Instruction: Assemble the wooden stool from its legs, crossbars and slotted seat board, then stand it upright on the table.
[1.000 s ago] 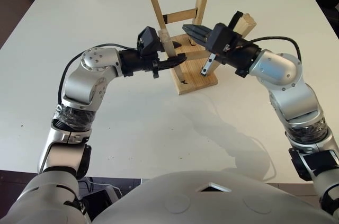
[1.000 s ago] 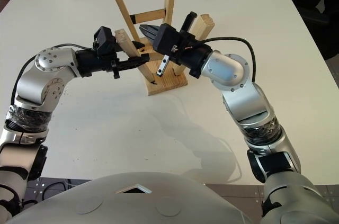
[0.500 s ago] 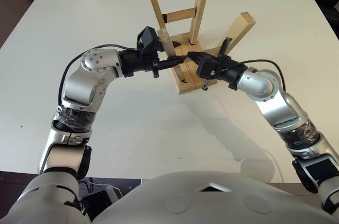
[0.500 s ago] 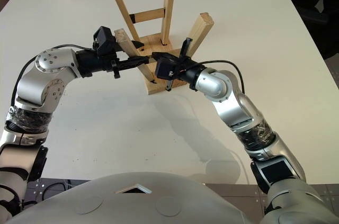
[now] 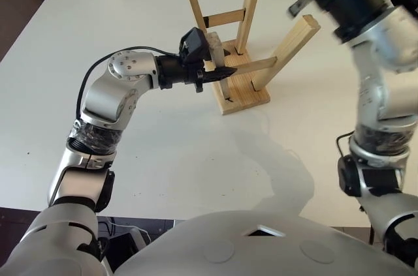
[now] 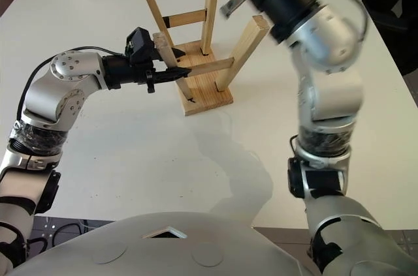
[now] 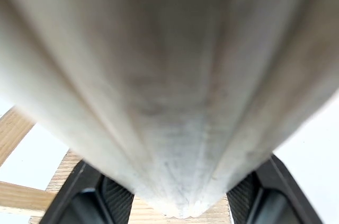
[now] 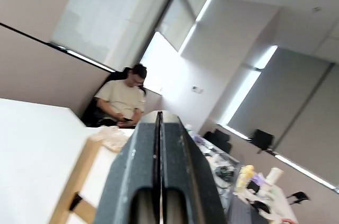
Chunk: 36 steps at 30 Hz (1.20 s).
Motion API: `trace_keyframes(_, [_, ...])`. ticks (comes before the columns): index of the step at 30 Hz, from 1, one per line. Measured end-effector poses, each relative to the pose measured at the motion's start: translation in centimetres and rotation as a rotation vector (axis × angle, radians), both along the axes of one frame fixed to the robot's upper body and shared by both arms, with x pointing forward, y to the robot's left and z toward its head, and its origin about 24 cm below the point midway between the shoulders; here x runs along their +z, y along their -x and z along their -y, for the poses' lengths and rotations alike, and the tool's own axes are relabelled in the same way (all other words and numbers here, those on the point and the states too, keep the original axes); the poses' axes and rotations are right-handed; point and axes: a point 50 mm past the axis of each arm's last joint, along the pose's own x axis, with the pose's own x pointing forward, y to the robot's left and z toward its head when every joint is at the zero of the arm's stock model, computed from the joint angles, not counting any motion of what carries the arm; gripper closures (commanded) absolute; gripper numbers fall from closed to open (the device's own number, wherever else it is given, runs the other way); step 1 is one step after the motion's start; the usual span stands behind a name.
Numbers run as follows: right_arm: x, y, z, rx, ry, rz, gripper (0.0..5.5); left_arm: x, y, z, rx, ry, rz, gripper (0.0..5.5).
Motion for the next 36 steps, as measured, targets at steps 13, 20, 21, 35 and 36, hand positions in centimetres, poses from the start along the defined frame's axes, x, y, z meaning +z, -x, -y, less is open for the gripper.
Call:
trace_keyframes(13, [-10.6,-0.7,1.8,-0.121,0.43,-0.22,5.5,0.0,-0.5,-0.8,-0.053,0.025,0.044,3.46])
trace_keyframes(20, [-11.1,2.1,0.9,-0.002,0.214,-0.37,5.5,-0.2,0.1,-2.6,-0.12,0.017,0.023,3.46])
trace_keyframes(21, [-11.0,2.2,0.9,0.002,0.218,-0.372,5.5,-0.2,0.0,-2.7,-0.126,0.017,0.022,3.46])
trace_keyframes(35, [-11.2,1.3,2.5,-0.105,0.125,-0.355,5.5,-1.4,3.0,-6.0,0.162,-0.1,-0.029,2.53])
trace_keyframes(36, [-11.9,1.1,2.8,-0.144,0.13,-0.369,5.5,-1.5,3.6,-6.0,0.177,-0.111,-0.029,2.53])
